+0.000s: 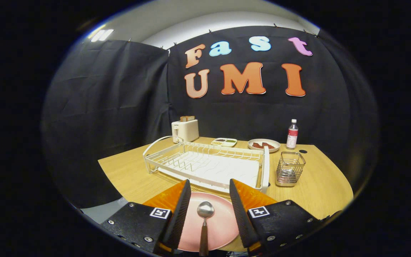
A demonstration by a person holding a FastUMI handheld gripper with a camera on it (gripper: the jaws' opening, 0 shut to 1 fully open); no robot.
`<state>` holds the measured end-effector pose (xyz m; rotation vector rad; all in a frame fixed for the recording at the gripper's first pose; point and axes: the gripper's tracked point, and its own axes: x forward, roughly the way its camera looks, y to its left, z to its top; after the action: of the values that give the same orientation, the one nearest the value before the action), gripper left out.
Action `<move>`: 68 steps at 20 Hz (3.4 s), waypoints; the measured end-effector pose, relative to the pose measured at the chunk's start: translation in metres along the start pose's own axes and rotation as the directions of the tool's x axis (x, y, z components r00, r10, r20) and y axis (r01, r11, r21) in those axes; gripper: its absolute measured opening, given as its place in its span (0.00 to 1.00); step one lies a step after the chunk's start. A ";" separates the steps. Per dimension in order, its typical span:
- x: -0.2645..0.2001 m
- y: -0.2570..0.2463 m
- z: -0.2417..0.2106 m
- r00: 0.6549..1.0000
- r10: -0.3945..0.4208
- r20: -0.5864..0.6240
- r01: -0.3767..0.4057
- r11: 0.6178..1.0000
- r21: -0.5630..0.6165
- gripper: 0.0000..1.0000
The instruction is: Take the plate from the dish rack, then take the spoon from the basket and place it into the plate.
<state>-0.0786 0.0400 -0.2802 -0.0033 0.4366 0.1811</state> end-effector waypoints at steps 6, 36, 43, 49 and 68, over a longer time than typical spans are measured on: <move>-0.011 -0.019 0.055 0.985 -0.129 0.114 0.125 0.991 0.045 0.83; -0.044 -0.023 0.127 0.903 -0.307 0.301 0.306 0.951 0.054 0.90; -0.048 -0.025 0.126 0.894 -0.319 0.314 0.317 0.947 0.062 0.90; -0.046 -0.033 0.115 0.889 -0.344 0.302 0.330 0.939 0.097 0.89; -0.053 -0.040 0.117 0.880 -0.354 0.316 0.339 0.935 0.102 0.90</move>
<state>-0.0693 -0.0031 -0.1534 -0.0080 0.0984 -0.1831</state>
